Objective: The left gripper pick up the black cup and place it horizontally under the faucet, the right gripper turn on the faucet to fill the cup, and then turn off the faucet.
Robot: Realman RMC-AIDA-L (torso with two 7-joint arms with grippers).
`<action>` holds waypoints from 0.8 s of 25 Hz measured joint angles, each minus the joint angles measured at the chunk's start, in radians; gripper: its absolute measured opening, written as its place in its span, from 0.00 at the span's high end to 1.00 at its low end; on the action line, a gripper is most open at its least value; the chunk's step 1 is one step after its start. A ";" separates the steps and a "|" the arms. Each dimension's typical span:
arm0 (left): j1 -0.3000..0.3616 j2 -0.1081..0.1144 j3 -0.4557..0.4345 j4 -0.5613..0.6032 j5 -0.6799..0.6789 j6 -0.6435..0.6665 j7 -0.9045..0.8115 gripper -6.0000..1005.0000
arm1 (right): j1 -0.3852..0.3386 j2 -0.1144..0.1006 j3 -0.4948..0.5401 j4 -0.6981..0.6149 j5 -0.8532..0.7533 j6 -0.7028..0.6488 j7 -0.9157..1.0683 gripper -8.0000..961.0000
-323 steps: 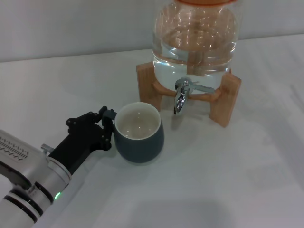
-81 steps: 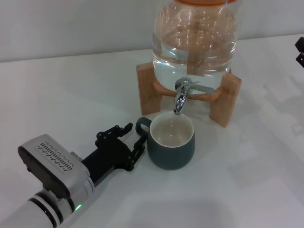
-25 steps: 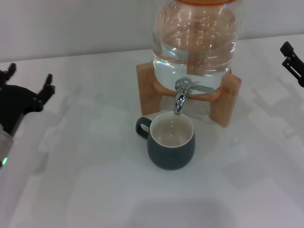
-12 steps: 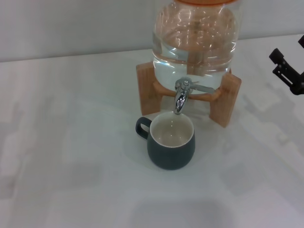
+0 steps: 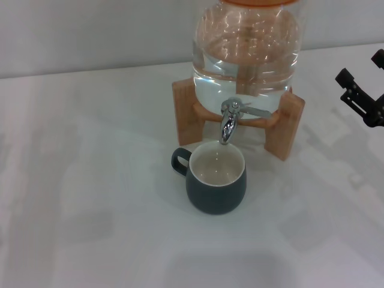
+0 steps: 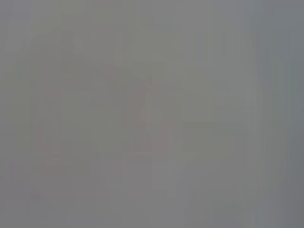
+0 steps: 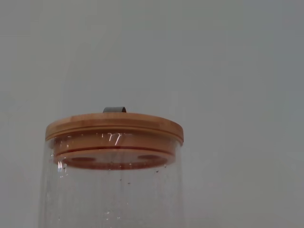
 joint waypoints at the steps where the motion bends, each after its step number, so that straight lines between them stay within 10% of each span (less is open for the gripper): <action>1: -0.001 0.000 0.001 0.001 -0.004 -0.001 -0.025 0.12 | 0.000 0.000 0.000 0.000 0.000 0.000 0.000 0.10; 20: -0.008 -0.002 0.013 0.005 -0.014 -0.057 -0.218 0.12 | -0.002 0.003 -0.185 -0.010 0.000 -0.054 0.051 0.10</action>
